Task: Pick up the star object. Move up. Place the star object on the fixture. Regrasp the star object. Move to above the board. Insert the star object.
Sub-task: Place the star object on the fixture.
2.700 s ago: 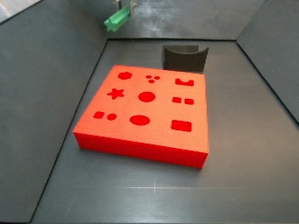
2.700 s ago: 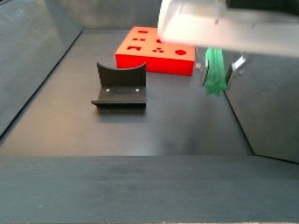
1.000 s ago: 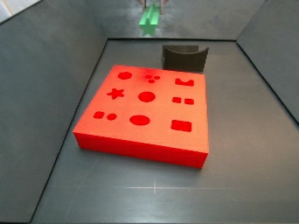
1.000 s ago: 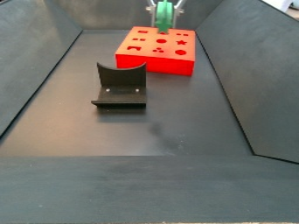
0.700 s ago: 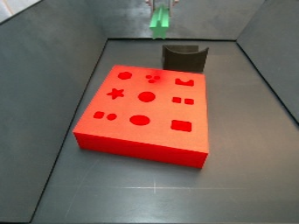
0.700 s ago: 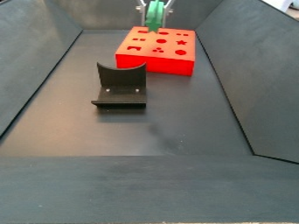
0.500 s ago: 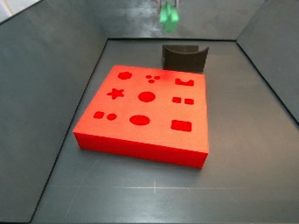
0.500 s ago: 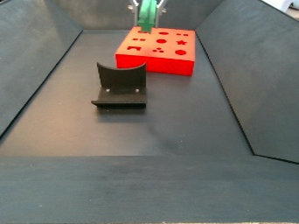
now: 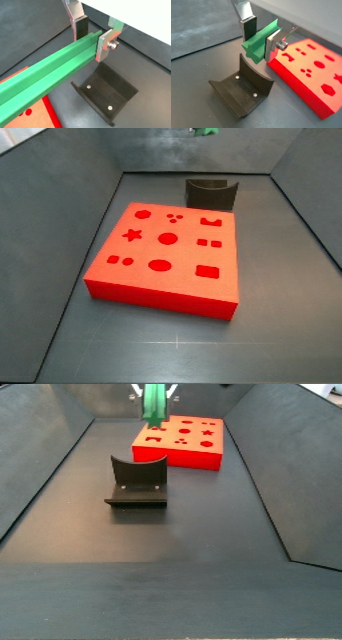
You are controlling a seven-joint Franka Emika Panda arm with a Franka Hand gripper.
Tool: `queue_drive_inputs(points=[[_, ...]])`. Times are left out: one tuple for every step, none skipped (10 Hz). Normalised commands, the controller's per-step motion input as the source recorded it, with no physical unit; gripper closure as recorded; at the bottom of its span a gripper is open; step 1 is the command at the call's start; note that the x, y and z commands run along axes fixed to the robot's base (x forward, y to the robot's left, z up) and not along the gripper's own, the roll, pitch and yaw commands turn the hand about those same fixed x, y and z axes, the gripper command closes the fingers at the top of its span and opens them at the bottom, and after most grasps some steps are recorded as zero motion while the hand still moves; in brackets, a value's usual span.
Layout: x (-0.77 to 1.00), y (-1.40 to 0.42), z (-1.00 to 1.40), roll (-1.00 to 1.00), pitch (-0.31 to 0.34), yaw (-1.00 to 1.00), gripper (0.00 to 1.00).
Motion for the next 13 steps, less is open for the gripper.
queue_drive_inputs(points=[[0.55, 0.12, 0.0, -1.0, 0.261, 0.0, 1.0], [0.51, 0.07, -0.01, -0.91, 0.249, -0.03, 1.0], [0.42, 0.06, -0.01, -0.67, 0.202, -0.07, 1.0], [0.35, 0.06, -0.01, -0.52, 0.175, -0.1, 1.0], [0.26, 0.05, -0.01, -0.31, 0.141, -0.11, 1.0], [0.21, 0.04, -0.01, -0.25, 0.124, -0.11, 1.0], [0.11, 0.06, -1.0, -1.0, 0.068, -0.1, 1.0], [0.1, 0.07, -1.0, -1.0, 0.048, -0.1, 1.0], [0.11, 0.08, -1.0, -1.0, 0.051, -0.11, 1.0], [0.12, 0.08, -1.0, -1.0, 0.076, -0.12, 1.0], [0.13, 0.09, -1.0, -1.0, 0.092, -0.13, 1.0], [0.14, 0.09, -1.0, -1.0, 0.095, -0.14, 1.0], [0.15, 0.1, -1.0, -0.86, 0.083, -0.15, 1.0]])
